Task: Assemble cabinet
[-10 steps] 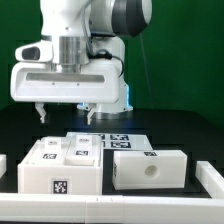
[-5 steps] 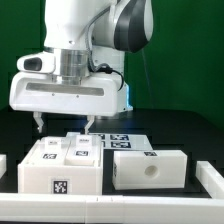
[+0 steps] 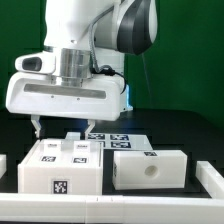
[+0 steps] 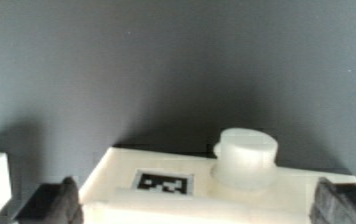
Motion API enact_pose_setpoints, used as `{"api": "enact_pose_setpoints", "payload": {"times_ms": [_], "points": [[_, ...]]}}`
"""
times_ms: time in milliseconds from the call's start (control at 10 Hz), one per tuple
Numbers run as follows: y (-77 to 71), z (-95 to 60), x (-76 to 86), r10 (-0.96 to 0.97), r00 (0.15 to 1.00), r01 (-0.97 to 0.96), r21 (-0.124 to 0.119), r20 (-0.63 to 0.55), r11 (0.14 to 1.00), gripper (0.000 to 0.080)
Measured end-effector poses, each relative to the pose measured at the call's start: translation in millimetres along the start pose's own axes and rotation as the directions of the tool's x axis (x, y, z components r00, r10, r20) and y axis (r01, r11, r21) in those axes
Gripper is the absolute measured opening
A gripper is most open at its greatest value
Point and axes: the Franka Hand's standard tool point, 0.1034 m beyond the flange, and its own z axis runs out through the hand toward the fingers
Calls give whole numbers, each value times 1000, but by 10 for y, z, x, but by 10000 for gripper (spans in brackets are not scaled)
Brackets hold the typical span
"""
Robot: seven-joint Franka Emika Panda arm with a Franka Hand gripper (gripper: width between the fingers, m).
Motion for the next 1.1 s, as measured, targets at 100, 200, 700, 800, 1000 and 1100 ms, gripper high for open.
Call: {"api": "enact_pose_setpoints", "payload": {"times_ms": [100,200,700,800,1000,1100], "points": [[5,-7,2,2,1000,-2,-1,-4,1000,649],[5,3,-3,2,1000,-2,-2,-1,1000,649],[-111,170,-221,44,999,-44,1,31,999,649],[-157,232,-224,37,999,-36,-5,32,999,649],[-148,261,-215,32,999,-31,-14,27,999,649],[-148,264,-218,32,999,-31,-14,27,999,649]]}}
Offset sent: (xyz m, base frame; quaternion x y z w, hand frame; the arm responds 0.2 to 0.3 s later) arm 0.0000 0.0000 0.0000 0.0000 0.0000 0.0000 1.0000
